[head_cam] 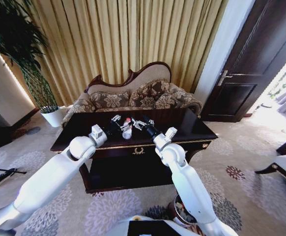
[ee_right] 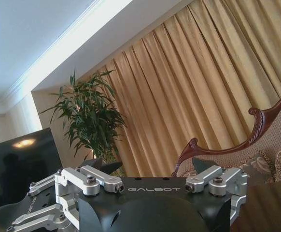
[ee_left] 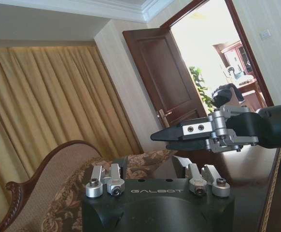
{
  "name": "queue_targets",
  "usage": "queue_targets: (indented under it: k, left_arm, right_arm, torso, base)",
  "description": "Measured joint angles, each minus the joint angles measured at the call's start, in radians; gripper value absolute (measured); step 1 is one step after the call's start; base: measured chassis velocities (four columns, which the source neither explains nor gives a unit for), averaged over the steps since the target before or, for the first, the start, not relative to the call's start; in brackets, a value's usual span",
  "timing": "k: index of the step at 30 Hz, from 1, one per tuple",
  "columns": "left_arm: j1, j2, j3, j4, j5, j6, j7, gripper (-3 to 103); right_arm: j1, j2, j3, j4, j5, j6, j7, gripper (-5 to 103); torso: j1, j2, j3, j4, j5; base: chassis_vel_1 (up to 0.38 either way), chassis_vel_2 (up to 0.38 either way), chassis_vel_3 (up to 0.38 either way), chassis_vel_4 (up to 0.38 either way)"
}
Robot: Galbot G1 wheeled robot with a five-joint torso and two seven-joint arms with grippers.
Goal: Move to the front of the table and place the trash on the table into the trash bin.
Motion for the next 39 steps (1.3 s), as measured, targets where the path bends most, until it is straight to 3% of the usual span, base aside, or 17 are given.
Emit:
queue_targets:
  k: [9, 32, 38, 39]
  left_arm:
    - [0.053, -0.001, -0.054, -0.003, -0.001, -0.002, -0.001, 55]
    - [0.079, 0.001, -0.074, -0.009, -0.030, 0.001, -0.046, 58]
    - [0.080, 0.003, -0.088, -0.016, -0.060, 0.012, -0.068, 66]
    - [0.080, 0.003, -0.093, -0.016, -0.069, 0.017, -0.075, 72]
  right_arm:
    - [-0.001, -0.001, 0.000, -0.002, -0.002, 0.001, 0.000, 100]
    - [-0.003, -0.007, 0.005, -0.010, -0.003, 0.004, -0.001, 100]
    - [0.003, -0.009, 0.005, -0.011, 0.000, 0.004, 0.001, 100]
    - [0.004, -0.010, 0.004, -0.012, 0.001, 0.004, 0.002, 100]
  torso:
    - [0.000, 0.000, 0.000, 0.0000, 0.0000]
    - [0.000, 0.000, 0.000, 0.0000, 0.0000]
    - [0.000, 0.000, 0.000, 0.0000, 0.0000]
    - [0.000, 0.000, 0.000, 0.0000, 0.0000]
  base:
    - [0.000, 0.000, 0.000, 0.000]
    - [0.000, 0.000, 0.000, 0.000]
    - [0.000, 0.000, 0.000, 0.000]
    - [0.000, 0.000, 0.000, 0.000]
